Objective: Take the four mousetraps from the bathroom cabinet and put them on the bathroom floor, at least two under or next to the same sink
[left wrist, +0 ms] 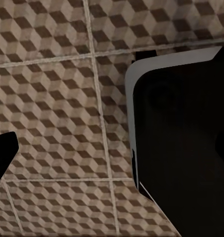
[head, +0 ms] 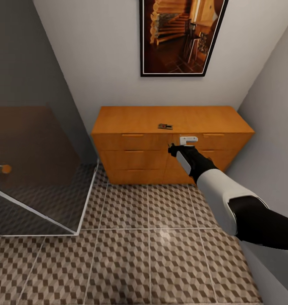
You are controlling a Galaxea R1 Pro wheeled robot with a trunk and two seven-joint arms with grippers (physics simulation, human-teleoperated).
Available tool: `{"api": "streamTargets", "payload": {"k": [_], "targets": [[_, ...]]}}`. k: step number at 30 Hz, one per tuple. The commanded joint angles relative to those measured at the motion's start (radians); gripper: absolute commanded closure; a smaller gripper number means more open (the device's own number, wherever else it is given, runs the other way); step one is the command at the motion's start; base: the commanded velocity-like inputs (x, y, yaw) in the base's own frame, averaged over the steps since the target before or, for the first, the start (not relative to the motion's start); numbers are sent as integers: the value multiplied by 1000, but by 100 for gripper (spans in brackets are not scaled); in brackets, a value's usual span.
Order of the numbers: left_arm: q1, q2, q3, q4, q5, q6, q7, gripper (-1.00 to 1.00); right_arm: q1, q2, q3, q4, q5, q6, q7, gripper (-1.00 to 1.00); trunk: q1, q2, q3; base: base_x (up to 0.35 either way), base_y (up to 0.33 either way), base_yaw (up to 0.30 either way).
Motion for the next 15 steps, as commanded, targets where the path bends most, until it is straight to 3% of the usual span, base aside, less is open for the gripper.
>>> {"api": "streamTargets", "payload": {"k": [1,6,15], "targets": [[-1,-1,-9,4,6,-6,1,-100,-1,-1,8,5,-12,4,-9,100,0,-2,-2,-269,0,0],[-1,-1,-9,2,6,-6,1,-100,-1,-1,9,69,-12,-32,-8,100,0,-2,-2,-106,0,0],[-1,-2,-9,2,5,-8,1,-100,0,2,9,282,-13,-229,-2,100,0,-2,-2,-12,0,0]]}}
